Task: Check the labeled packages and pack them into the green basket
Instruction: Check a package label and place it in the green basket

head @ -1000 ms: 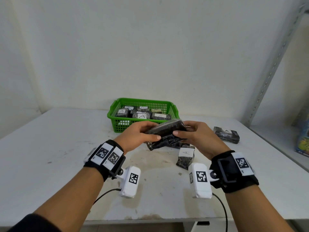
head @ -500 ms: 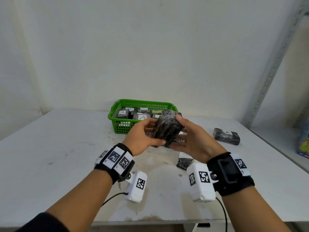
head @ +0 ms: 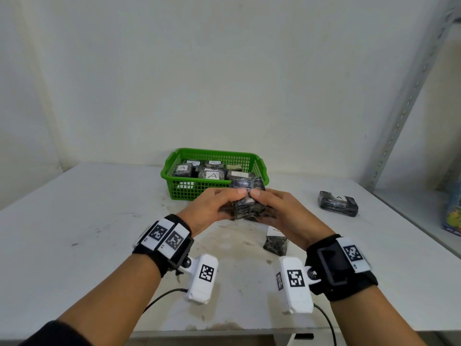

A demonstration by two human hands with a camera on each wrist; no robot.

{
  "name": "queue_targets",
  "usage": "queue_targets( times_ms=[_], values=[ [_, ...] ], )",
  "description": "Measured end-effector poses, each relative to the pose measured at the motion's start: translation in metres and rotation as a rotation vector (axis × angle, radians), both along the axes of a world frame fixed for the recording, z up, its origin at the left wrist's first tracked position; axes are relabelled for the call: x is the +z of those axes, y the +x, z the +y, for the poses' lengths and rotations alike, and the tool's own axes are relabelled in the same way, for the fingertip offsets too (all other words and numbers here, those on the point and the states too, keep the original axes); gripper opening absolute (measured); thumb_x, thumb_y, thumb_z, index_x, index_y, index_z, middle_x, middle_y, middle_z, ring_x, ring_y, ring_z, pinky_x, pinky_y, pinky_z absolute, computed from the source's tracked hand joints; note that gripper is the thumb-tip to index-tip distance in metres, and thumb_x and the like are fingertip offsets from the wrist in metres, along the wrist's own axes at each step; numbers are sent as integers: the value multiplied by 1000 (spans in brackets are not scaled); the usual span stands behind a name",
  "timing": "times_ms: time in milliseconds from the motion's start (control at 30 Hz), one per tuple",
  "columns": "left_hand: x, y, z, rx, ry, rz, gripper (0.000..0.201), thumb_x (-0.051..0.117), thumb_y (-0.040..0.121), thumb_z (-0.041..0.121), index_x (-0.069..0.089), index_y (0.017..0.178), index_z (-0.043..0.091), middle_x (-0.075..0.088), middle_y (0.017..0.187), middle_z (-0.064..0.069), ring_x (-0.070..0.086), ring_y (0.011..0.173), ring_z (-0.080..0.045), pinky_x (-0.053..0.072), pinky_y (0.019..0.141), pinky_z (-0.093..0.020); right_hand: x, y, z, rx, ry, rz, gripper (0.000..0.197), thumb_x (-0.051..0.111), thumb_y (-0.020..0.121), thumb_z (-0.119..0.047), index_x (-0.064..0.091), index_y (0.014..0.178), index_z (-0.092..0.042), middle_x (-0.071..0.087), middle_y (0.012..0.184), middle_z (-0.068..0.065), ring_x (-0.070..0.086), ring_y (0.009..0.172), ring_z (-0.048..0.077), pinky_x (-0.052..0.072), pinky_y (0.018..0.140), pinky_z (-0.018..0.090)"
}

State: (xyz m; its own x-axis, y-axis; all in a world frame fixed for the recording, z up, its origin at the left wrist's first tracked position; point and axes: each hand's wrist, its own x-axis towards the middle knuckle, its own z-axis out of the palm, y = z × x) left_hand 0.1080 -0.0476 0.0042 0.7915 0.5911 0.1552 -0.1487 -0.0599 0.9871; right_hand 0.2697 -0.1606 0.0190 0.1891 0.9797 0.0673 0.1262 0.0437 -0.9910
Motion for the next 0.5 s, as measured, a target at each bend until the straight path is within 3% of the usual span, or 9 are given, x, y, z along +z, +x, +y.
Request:
queue_targets(
  times_ms=[100, 167, 233, 300, 367, 500],
  values=[
    [0, 1, -2, 14, -18, -21, 62, 70, 67, 40, 68, 110, -4, 72, 103, -16, 67, 99, -25, 51, 99, -47, 1, -2, -1, 23, -31, -31, 77, 69, 68, -72, 71, 127, -23, 77, 121, -2, 70, 117, 14, 47, 109, 37],
    [0, 2, -3, -7, -20, -27, 51, 71, 66, 38, 70, 104, 4, 73, 99, -10, 68, 96, -21, 53, 95, -41, 2, -2, -1, 19, -47, -36, 78, 68, 66, -74, 72, 126, -24, 77, 120, -3, 70, 117, 12, 47, 109, 36],
    [0, 1, -4, -31, -27, -21, 47, 73, 72, 34, 68, 109, 6, 72, 105, -11, 68, 101, -21, 53, 97, -37, 3, -2, -2, -3, -43, -19, 72, 71, 71, -69, 73, 125, -20, 78, 117, 0, 71, 115, 14, 49, 108, 36],
    [-2, 0, -4, -59, -49, -15, 52, 78, 75, 41, 67, 114, 8, 72, 111, -10, 67, 105, -20, 52, 98, -33, 2, 0, -2, -33, -23, 2, 65, 77, 79, -61, 73, 124, -14, 79, 115, 5, 73, 113, 19, 51, 108, 38],
    [-3, 0, -3, -66, -54, 9, 69, 83, 63, 53, 67, 115, 9, 71, 111, -8, 67, 105, -18, 50, 100, -32, 0, 1, -1, -53, -5, 17, 68, 76, 75, -58, 73, 125, -12, 79, 115, 7, 73, 114, 22, 52, 108, 39],
    [-2, 0, -3, -7, -27, 20, 64, 75, 63, 46, 69, 112, 5, 73, 102, -7, 68, 98, -16, 53, 96, -32, -8, 5, 3, -22, -25, -8, 69, 81, 74, -62, 73, 125, -16, 77, 119, 4, 70, 118, 19, 48, 112, 40]
  ],
)
